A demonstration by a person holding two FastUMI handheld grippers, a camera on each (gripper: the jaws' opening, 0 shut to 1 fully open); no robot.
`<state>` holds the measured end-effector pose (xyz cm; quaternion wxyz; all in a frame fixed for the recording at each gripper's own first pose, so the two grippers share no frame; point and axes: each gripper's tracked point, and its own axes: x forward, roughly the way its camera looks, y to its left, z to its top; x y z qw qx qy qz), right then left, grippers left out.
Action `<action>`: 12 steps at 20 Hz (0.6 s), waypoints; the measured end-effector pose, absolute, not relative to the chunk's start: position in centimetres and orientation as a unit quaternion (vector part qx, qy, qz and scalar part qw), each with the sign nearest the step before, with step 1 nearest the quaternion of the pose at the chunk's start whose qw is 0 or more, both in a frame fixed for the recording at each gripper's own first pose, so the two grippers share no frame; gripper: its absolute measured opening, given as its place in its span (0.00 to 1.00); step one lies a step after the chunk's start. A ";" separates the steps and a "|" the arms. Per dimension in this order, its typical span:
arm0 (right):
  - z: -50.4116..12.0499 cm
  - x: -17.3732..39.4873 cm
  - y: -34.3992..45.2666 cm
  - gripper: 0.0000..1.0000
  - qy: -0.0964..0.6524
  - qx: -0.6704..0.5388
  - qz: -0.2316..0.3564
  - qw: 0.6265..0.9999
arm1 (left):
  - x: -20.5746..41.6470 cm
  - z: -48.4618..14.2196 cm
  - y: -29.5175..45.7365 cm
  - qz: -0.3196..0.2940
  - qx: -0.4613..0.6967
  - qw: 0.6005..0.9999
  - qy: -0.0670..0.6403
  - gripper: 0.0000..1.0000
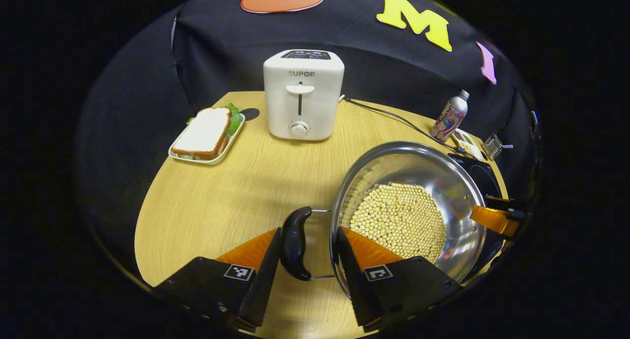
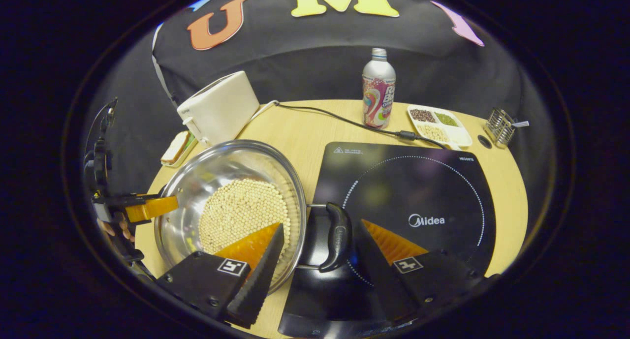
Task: First push the handle of the pot to place it horizontally, then grasp the pot with both hands and set it on the induction cooktop.
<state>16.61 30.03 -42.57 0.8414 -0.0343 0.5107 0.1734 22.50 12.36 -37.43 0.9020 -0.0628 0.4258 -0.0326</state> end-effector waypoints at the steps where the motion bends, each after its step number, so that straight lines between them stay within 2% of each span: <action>1: -42.7 16.9 29.9 0.84 0.510 -0.041 0.171 0.842 | 22.3 -37.0 12.5 -0.032 -0.059 0.901 0.428 0.63; 2: -42.6 17.0 29.7 0.91 0.510 -0.045 0.167 0.843 | 22.3 -37.0 12.5 -0.031 -0.057 0.900 0.431 0.63; 3: -42.8 17.1 29.5 0.87 0.516 -0.057 0.166 0.839 | 22.4 -37.0 12.4 -0.031 -0.058 0.901 0.429 0.63; 4: -42.9 17.4 29.2 0.80 0.516 -0.071 0.161 0.838 | 22.4 -37.0 12.4 -0.031 -0.058 0.901 0.429 0.51; 5: -42.7 17.4 29.3 0.70 0.518 -0.067 0.160 0.838 | 22.4 -36.9 12.5 -0.034 -0.059 0.901 0.428 0.62; 6: -43.0 17.5 29.1 0.67 0.524 -0.073 0.164 0.833 | 22.4 -37.0 12.4 -0.037 -0.057 0.901 0.428 0.60; 7: -42.8 17.6 29.1 0.64 0.525 -0.076 0.165 0.831 | 22.4 -36.8 12.4 -0.038 -0.056 0.902 0.426 0.51; 8: -42.8 17.7 29.1 0.63 0.523 -0.075 0.165 0.833 | 22.4 -37.0 12.5 -0.039 -0.052 0.901 0.430 0.58; 9: -42.8 17.7 29.3 0.62 0.522 -0.072 0.164 0.834 | 22.4 -36.9 12.5 -0.035 -0.054 0.900 0.432 0.48; 10: -42.8 17.7 29.4 0.59 0.520 -0.075 0.169 0.834 | 22.3 -36.9 12.5 -0.033 -0.053 0.898 0.436 0.48; 11: -42.7 17.7 29.3 0.58 0.522 -0.072 0.171 0.833 | 22.1 -36.8 12.5 -0.031 -0.050 0.896 0.439 0.58; 12: -42.7 17.4 29.5 0.60 0.526 -0.067 0.171 0.830 | 21.9 -36.6 12.5 -0.030 -0.048 0.896 0.440 0.58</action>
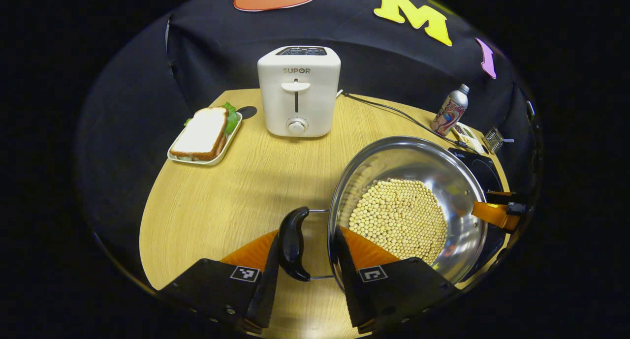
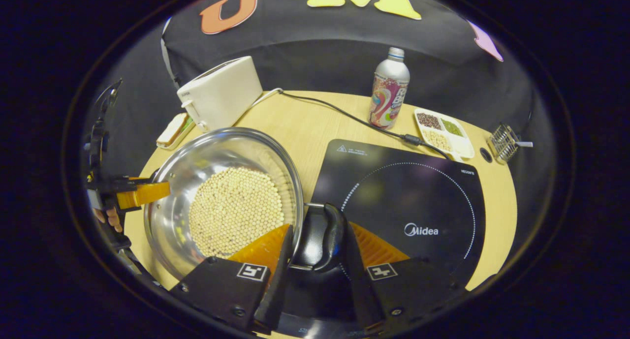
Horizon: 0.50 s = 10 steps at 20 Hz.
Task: First push the handle of the pot to place it horizontally, then grasp the pot with both hands and set it on the induction cooktop.
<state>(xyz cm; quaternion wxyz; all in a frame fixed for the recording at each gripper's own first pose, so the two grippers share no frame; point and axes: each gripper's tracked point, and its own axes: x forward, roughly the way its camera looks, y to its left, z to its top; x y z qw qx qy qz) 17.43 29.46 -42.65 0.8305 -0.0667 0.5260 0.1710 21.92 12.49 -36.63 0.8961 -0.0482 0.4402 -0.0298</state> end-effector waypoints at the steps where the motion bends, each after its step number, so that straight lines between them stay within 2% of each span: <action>1: -42.6 17.0 29.5 0.56 0.532 -0.062 0.172 0.827 | 21.8 -36.4 12.6 -0.028 -0.046 0.896 0.440 0.58; 3: -42.0 16.3 29.4 0.55 0.543 -0.055 0.176 0.819 | 21.1 -35.6 12.8 -0.027 -0.041 0.898 0.437 0.58; 4: -41.3 16.1 29.2 0.58 0.545 -0.053 0.179 0.817 | 20.7 -35.1 12.6 -0.028 -0.041 0.899 0.436 0.58; 6: -39.7 16.4 28.8 0.55 0.540 -0.061 0.185 0.819 | 20.0 -34.0 12.1 -0.029 -0.046 0.899 0.434 0.58; 7: -38.6 16.3 28.4 0.58 0.536 -0.066 0.186 0.821 | 19.9 -33.2 11.8 -0.030 -0.046 0.901 0.430 0.58; 10: -35.2 16.2 27.3 0.55 0.536 -0.063 0.194 0.819 | 19.3 -29.6 10.9 -0.036 -0.040 0.913 0.405 0.58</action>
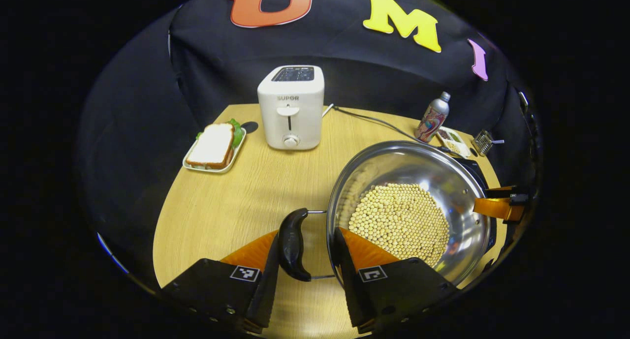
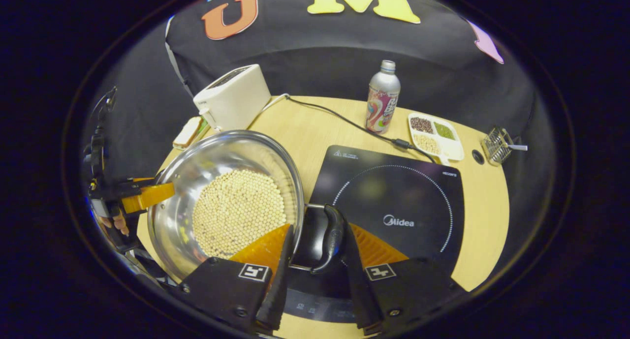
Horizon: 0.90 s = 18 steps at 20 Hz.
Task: First push the handle of the pot to place it horizontally, then grasp the pot with both hands and set it on the induction cooktop.
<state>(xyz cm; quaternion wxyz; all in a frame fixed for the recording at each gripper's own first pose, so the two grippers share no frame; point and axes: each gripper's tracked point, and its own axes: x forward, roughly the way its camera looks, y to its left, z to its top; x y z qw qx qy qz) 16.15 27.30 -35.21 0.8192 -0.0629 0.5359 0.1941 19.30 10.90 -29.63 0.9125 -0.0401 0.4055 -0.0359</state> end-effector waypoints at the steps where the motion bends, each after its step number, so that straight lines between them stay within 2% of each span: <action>1: -34.0 16.1 26.7 0.55 0.537 -0.058 0.196 0.818 | 19.3 -28.3 10.5 -0.040 -0.037 0.916 0.397 0.58; 6: -28.0 17.1 23.8 0.57 0.512 -0.050 0.189 0.837 | 19.5 -22.9 7.7 -0.055 -0.028 0.926 0.372 0.58; 11: -23.3 18.1 19.6 0.55 0.480 -0.056 0.174 0.858 | 19.9 -19.0 3.9 -0.075 -0.021 0.933 0.352 0.58; 18: -20.4 19.5 13.3 0.55 0.463 -0.045 0.146 0.873 | 20.9 -15.9 -2.3 -0.093 0.003 0.940 0.329 0.57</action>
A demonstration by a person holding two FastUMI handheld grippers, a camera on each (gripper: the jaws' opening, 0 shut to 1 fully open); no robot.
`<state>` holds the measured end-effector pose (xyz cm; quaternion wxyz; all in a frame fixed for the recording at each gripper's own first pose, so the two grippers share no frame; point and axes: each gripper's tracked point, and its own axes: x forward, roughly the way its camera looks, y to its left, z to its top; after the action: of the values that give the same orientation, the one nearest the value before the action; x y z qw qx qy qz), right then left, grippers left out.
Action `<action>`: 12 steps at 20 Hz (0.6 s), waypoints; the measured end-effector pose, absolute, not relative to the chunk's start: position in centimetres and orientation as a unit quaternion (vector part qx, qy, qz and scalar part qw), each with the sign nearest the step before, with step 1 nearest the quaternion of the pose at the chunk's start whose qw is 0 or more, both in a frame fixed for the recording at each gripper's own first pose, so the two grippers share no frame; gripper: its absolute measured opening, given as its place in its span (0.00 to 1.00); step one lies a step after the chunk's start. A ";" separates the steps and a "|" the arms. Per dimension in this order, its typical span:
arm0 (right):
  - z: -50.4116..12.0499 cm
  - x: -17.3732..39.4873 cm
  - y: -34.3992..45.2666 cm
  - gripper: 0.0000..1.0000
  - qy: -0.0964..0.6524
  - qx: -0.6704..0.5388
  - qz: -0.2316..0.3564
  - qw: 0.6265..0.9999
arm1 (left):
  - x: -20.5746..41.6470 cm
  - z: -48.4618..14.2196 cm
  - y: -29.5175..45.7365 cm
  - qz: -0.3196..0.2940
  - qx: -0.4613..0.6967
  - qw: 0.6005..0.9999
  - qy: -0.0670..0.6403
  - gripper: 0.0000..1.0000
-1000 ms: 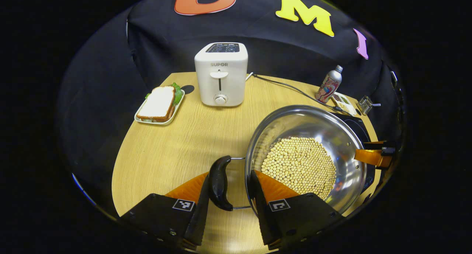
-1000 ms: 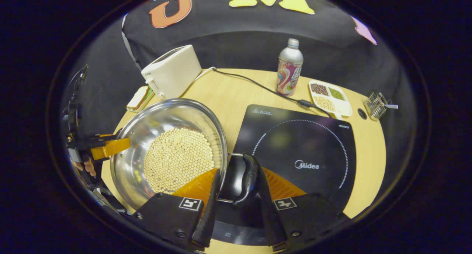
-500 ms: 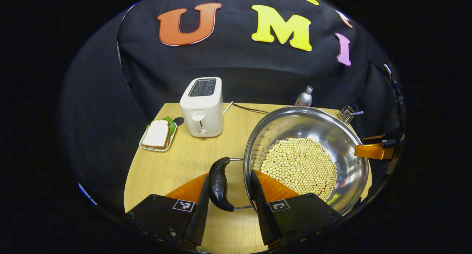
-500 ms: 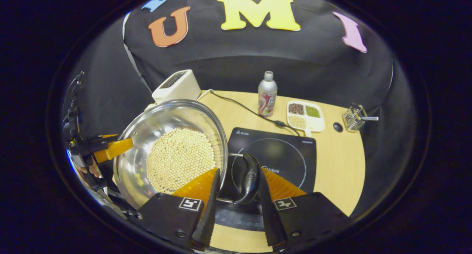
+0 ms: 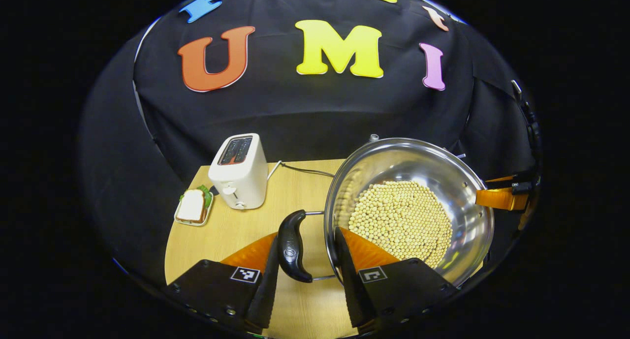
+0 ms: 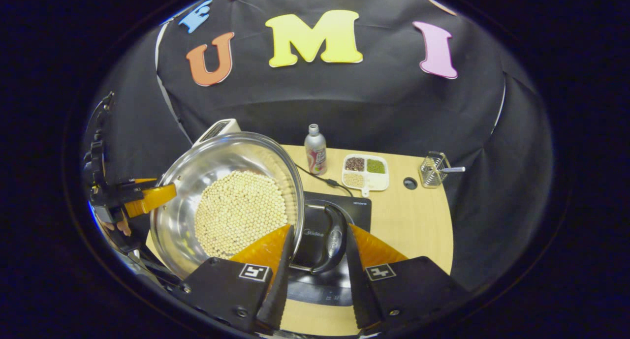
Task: First push the handle of the pot to place it horizontally, then grasp the pot with both hands and set it on the induction cooktop.
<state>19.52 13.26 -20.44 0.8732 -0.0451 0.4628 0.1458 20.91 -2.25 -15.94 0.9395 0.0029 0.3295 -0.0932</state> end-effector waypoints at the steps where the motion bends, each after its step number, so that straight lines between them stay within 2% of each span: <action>1: -20.3 19.7 12.4 0.55 0.461 -0.047 0.142 0.875 | 21.1 -16.0 -3.2 -0.097 0.003 0.938 0.333 0.58; 6: -21.2 20.9 8.7 0.57 0.455 -0.054 0.127 0.879 | 22.3 -17.0 -7.0 -0.109 0.002 0.934 0.340 0.58; 12: -25.6 22.0 5.6 0.55 0.482 -0.040 0.109 0.868 | 23.8 -20.8 -10.3 -0.117 0.013 0.925 0.361 0.58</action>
<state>22.05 5.64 -25.62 0.8683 -0.0402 0.4822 0.1089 23.79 -10.26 -20.78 0.9249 0.0133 0.3614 -0.1172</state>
